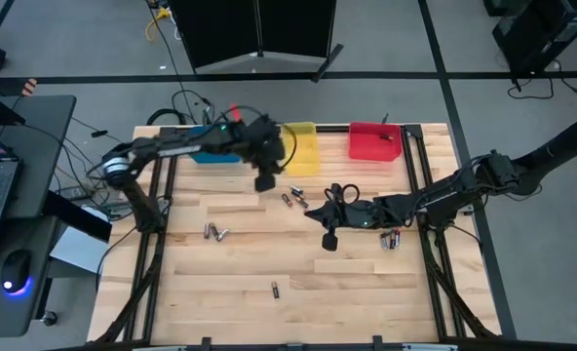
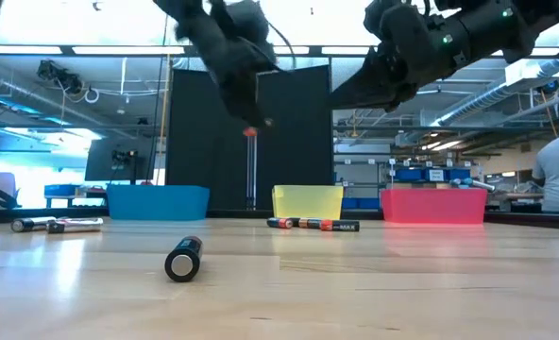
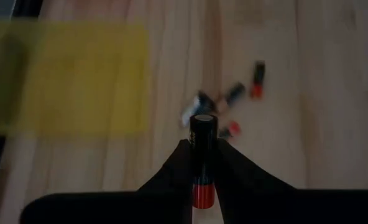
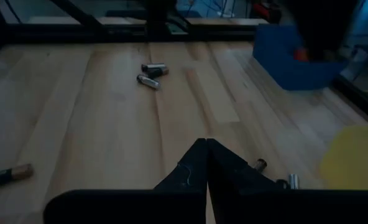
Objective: Sort batteries
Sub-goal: Put the black red battery into the yellow bin, then put the silver battery into the blue bin
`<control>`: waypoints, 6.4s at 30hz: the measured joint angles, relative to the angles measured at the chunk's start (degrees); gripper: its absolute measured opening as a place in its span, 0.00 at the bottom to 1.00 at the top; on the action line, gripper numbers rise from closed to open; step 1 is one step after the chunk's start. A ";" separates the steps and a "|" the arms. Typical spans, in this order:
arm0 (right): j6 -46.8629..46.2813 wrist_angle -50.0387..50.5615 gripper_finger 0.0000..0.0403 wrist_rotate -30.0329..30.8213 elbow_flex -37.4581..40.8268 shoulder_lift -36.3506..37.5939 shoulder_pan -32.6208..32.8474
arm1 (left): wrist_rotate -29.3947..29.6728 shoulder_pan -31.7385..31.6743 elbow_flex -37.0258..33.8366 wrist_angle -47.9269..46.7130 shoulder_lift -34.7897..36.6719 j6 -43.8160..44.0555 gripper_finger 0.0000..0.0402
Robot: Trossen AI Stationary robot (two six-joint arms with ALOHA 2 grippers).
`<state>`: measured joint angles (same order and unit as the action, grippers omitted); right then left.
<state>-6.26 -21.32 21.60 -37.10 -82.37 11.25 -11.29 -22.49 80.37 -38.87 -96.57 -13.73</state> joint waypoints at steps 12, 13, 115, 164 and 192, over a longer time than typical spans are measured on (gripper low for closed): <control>0.31 4.17 0.03 0.00 0.00 0.11 -4.91 | -10.00 -11.44 11.66 5.86 -19.82 -5.54 0.11; 0.37 4.35 0.03 0.00 0.00 0.10 -5.62 | -9.95 -11.76 12.00 5.65 -20.77 -6.23 0.11; 1.10 4.73 0.06 -5.42 0.04 0.02 -13.64 | 7.37 -14.96 37.78 -6.83 -37.92 -15.67 0.32; 6.43 -7.76 0.03 -21.32 12.52 0.02 -24.39 | -10.49 -10.10 29.96 40.37 -34.19 -2.38 0.00; 0.63 -17.31 0.03 -24.48 17.61 0.13 -26.18 | -3.58 -5.65 -50.66 90.26 15.09 2.27 0.00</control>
<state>-5.64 -38.62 -2.87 -19.49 -82.24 -14.94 -14.87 -28.14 29.71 51.40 -81.48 -11.47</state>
